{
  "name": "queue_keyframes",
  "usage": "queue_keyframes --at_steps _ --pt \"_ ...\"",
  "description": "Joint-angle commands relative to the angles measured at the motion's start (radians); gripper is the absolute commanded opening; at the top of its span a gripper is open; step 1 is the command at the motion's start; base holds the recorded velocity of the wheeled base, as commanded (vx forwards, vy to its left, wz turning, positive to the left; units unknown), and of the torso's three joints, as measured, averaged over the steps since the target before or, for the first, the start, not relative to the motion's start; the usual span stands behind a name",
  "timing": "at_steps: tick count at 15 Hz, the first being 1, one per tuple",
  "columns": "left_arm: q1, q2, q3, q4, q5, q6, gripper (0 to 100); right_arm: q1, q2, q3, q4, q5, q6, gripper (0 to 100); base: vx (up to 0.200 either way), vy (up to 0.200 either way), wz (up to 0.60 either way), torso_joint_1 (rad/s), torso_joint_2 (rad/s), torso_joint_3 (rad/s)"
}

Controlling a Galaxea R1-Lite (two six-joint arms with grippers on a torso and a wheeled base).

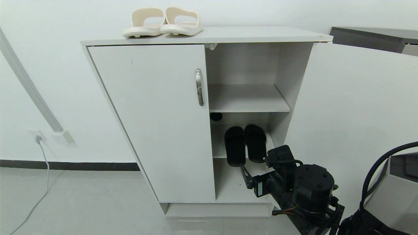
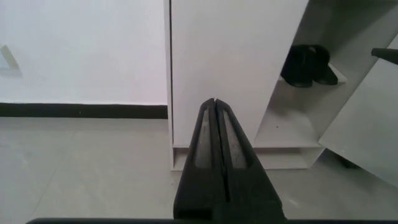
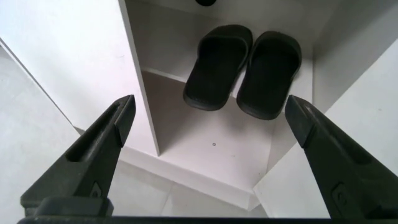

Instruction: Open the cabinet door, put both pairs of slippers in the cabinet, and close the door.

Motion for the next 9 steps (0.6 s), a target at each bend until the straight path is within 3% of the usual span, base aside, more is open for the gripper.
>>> queue_keyframes --at_steps 1,9 --pt "0.000 0.002 0.000 0.000 0.000 0.000 0 -0.002 0.003 0.004 -0.005 0.001 0.000 100 0.000 0.200 0.00 0.012 0.00 0.002" --pt "0.000 0.002 0.000 0.000 0.000 0.000 0 -0.003 0.003 0.013 -0.006 0.001 -0.005 100 0.000 0.200 0.00 0.005 0.00 0.001"
